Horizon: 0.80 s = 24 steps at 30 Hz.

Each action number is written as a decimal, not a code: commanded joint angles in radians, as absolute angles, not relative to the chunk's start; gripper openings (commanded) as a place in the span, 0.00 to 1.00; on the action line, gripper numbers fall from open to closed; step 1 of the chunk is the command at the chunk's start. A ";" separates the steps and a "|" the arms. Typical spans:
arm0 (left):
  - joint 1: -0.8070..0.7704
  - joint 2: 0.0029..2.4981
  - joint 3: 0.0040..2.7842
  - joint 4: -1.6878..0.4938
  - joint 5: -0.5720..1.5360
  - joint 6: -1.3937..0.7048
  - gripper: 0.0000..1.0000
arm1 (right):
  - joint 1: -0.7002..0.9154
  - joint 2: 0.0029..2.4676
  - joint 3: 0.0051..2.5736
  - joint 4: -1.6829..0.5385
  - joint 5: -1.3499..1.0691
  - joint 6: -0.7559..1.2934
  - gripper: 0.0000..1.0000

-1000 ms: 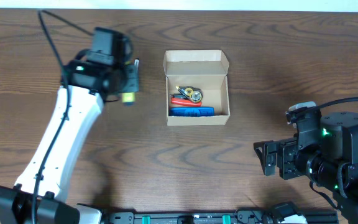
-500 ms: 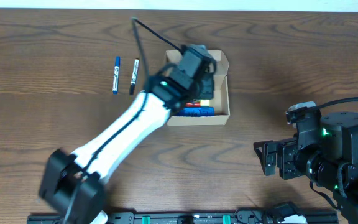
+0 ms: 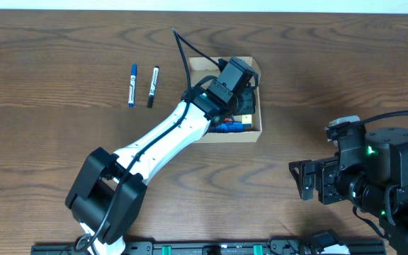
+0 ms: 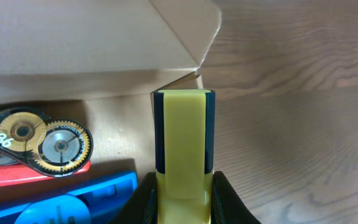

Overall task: Pack container
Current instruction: 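Carry the highlighter into the box and release it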

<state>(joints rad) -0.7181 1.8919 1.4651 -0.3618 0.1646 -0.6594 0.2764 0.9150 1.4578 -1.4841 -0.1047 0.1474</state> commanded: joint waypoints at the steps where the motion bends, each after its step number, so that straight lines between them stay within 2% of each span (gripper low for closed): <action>1: -0.720 1.922 1.475 -0.358 0.181 -0.681 0.08 | 0.283 0.915 1.459 -1.485 -0.109 0.133 0.99; 9: -0.720 1.931 1.475 -0.331 0.216 -0.681 0.16 | 0.283 0.915 1.459 -1.485 -0.109 0.133 0.99; 13: -0.720 1.931 1.475 -0.331 0.219 -0.681 0.36 | 0.283 0.915 1.459 -1.485 -0.109 0.133 0.99; 15: -0.720 1.931 1.476 -0.330 0.223 -0.681 0.40 | 0.283 0.915 1.459 -1.485 -0.109 0.133 0.99; 17: -0.720 1.930 1.476 -0.327 0.239 -0.681 0.41 | 0.283 0.915 1.459 -1.485 -0.109 0.133 0.99; 24: -0.713 1.883 1.505 -0.361 0.331 -0.647 0.38 | 0.283 0.915 1.459 -1.485 -0.109 0.133 0.99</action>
